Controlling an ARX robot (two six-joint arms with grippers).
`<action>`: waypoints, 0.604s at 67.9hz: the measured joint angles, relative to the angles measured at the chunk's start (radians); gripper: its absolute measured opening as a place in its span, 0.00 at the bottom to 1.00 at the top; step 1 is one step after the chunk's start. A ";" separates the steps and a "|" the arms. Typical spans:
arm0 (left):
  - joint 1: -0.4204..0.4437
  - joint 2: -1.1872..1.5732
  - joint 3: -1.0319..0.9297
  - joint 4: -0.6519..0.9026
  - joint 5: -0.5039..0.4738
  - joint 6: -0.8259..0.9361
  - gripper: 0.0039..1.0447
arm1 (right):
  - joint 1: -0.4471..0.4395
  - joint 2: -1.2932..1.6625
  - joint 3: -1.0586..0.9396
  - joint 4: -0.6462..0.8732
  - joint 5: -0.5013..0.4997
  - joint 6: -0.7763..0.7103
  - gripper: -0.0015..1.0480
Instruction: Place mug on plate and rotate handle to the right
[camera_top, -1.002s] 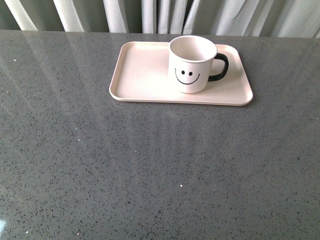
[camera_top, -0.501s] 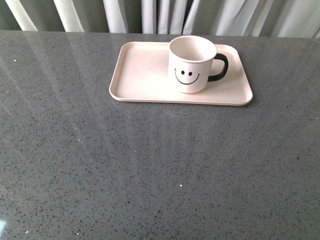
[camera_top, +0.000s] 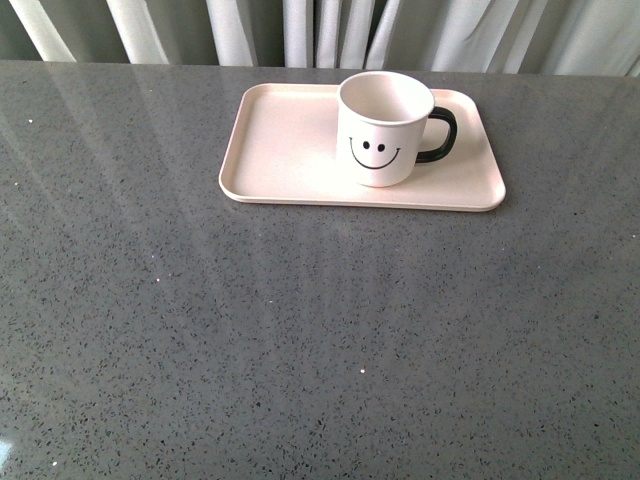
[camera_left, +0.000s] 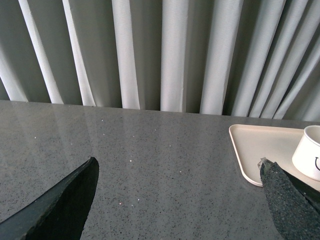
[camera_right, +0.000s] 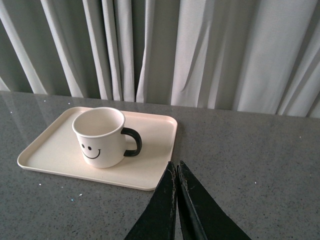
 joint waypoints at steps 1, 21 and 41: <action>0.000 0.000 0.000 0.000 0.000 0.000 0.91 | 0.000 -0.009 -0.001 -0.006 0.000 0.000 0.02; 0.000 0.000 0.000 0.000 0.000 0.000 0.91 | 0.000 -0.237 -0.013 -0.204 0.000 0.000 0.02; 0.000 0.000 0.000 0.000 0.000 0.000 0.91 | 0.000 -0.424 -0.014 -0.378 0.000 0.000 0.02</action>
